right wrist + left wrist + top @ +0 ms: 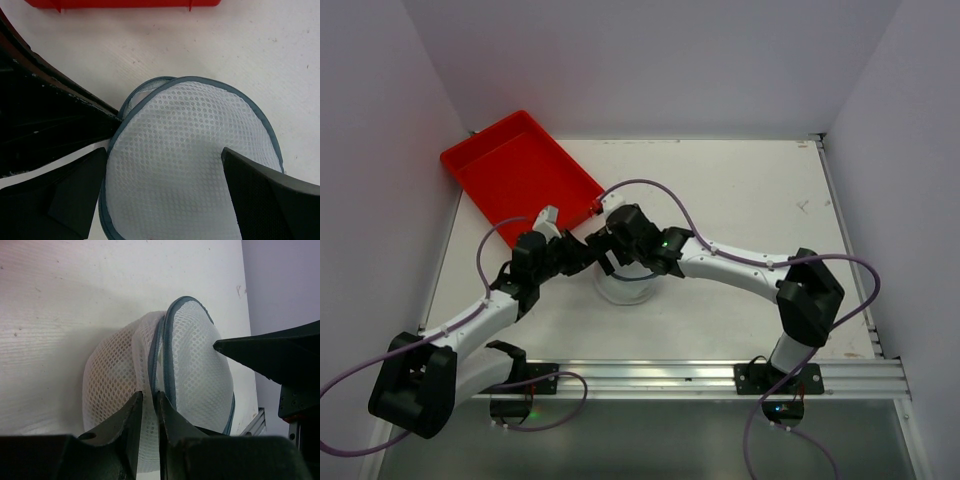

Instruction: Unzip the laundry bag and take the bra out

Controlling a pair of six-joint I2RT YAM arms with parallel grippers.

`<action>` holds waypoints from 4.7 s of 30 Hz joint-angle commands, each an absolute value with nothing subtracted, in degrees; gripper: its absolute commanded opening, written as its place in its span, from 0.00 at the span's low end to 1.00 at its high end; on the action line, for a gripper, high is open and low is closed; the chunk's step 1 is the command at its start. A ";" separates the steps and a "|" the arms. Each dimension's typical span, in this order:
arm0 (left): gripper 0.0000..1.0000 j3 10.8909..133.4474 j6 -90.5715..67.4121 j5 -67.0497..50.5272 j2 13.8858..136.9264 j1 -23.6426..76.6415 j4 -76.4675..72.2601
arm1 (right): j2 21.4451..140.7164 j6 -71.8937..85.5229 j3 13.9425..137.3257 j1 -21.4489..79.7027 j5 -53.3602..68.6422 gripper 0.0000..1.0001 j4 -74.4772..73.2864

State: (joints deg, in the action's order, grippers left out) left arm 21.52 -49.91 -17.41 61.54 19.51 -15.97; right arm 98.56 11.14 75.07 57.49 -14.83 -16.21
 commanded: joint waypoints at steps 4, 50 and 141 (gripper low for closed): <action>0.17 20.92 -51.33 -19.25 61.26 19.16 -20.92 | 98.61 11.34 77.69 58.71 -19.86 0.99 -18.81; 0.00 19.34 -52.21 -16.97 58.80 19.25 -18.02 | 104.59 15.38 79.89 61.70 -33.74 0.99 -22.94; 0.00 22.49 -44.48 -13.88 48.61 19.16 -0.27 | 91.16 28.48 56.87 33.66 13.46 0.00 -7.82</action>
State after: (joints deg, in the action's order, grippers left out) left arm 19.49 -46.70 -14.31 50.00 19.51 -1.37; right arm 96.42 30.72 55.88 33.95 16.03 -7.86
